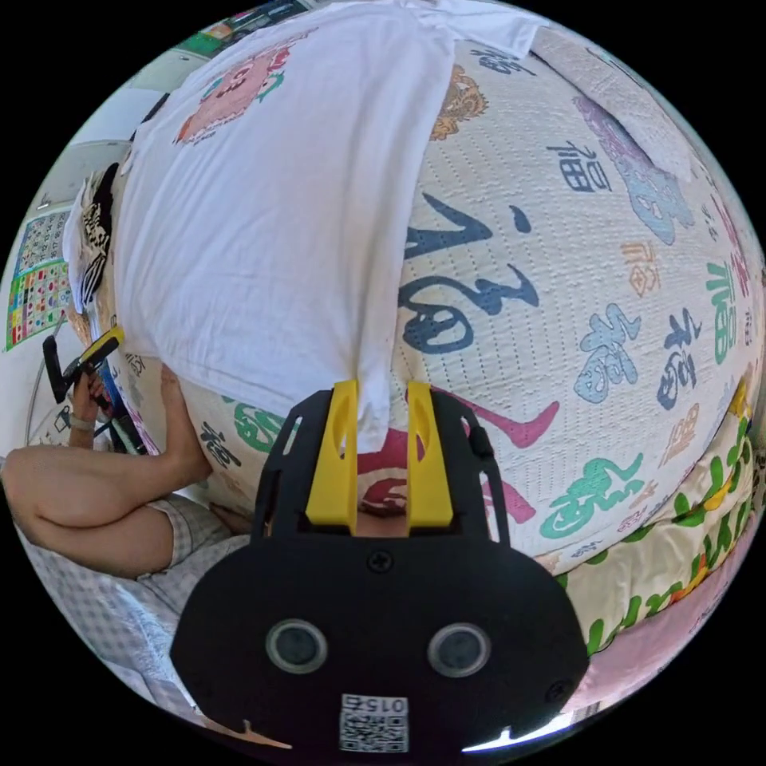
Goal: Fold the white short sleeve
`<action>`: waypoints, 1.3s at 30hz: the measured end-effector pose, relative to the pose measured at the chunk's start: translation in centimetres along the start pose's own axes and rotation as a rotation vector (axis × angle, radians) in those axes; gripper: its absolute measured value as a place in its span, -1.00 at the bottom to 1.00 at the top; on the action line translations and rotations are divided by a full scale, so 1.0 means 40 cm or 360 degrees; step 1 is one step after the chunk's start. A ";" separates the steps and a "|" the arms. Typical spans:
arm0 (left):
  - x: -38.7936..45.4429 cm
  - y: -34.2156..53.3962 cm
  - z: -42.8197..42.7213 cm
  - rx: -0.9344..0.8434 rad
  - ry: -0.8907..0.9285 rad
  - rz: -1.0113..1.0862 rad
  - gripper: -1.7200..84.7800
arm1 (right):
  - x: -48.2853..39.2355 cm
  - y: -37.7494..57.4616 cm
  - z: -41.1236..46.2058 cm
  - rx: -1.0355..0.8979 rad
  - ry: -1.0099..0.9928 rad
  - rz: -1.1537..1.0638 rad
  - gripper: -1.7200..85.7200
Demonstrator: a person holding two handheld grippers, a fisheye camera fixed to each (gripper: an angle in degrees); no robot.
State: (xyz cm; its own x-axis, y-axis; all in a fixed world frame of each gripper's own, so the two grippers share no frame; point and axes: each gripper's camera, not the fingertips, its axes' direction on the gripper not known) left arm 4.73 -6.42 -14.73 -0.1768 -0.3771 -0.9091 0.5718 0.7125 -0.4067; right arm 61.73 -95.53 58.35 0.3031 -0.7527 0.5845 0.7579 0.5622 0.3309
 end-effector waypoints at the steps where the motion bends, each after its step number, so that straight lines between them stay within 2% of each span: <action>1: 0.017 -0.006 0.003 0.0016 0.0000 0.0023 -0.78 | 0.000 0.008 -0.010 -0.0023 0.0025 -0.0075 -0.84; 5: 0.055 -0.038 0.019 0.0014 0.0002 0.0031 -0.93 | 0.027 0.055 -0.040 -0.0053 -0.0027 -0.0159 -0.95; 7: 0.068 -0.052 0.020 -0.0041 0.0098 0.0012 -0.96 | 0.045 0.084 -0.059 -0.0053 -0.0009 -0.0162 -0.97; 10: 0.104 -0.061 0.004 -0.0017 0.0060 0.0022 -0.97 | 0.069 0.135 -0.092 -0.0059 0.0039 -0.0177 -0.97; 15: 0.190 -0.109 0.025 -0.0094 -0.0025 0.0106 -0.97 | 0.106 0.185 -0.119 -0.0111 0.0106 -0.0200 -0.95; 19: 0.248 -0.175 0.093 -0.0142 -0.0027 0.0118 -0.95 | 0.166 0.207 -0.121 -0.0161 0.0056 -0.0147 -0.83; 22: 0.272 -0.206 0.082 -0.0255 0.0002 0.0106 -0.92 | 0.236 0.250 -0.175 -0.0045 0.0051 -0.0043 -0.81; 25: 0.314 -0.265 0.042 -0.0397 -0.0214 0.0091 -0.88 | 0.326 0.281 -0.246 0.0198 0.0083 0.0118 -0.82; 27: 0.374 -0.343 0.005 -0.0360 -0.0357 0.0176 -0.85 | 0.379 0.280 -0.289 0.0397 0.0051 0.0194 -0.81; 30: 0.551 -0.568 -0.040 -0.0113 -0.0480 0.0504 -0.81 | 0.455 0.249 -0.360 0.0802 -0.0126 0.0283 -0.81; 32: 0.740 -0.794 -0.038 0.0127 -0.0326 0.0804 -0.79 | 0.495 0.204 -0.402 0.1070 -0.0217 0.0318 -0.80; 34: 0.899 -0.970 -0.015 0.0246 -0.0128 0.0993 -0.78 | 0.521 0.161 -0.419 0.1170 -0.0199 0.0392 -0.80; 37: 1.176 -1.229 0.042 0.0374 0.0162 0.1203 -0.78 | 0.571 0.101 -0.439 0.1225 -0.0256 0.0492 -0.79; 39: 1.330 -1.362 0.091 0.0388 0.0199 0.1237 -0.77 | 0.602 0.076 -0.447 0.1212 -0.0277 0.0540 -0.78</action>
State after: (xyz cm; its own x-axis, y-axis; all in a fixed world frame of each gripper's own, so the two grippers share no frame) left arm -32.90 -67.45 -40.62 0.2616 0.2497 -0.9323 0.7229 0.5893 0.3607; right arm 81.66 -118.07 60.18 0.3033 -0.4733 0.8270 0.0277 0.8719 0.4888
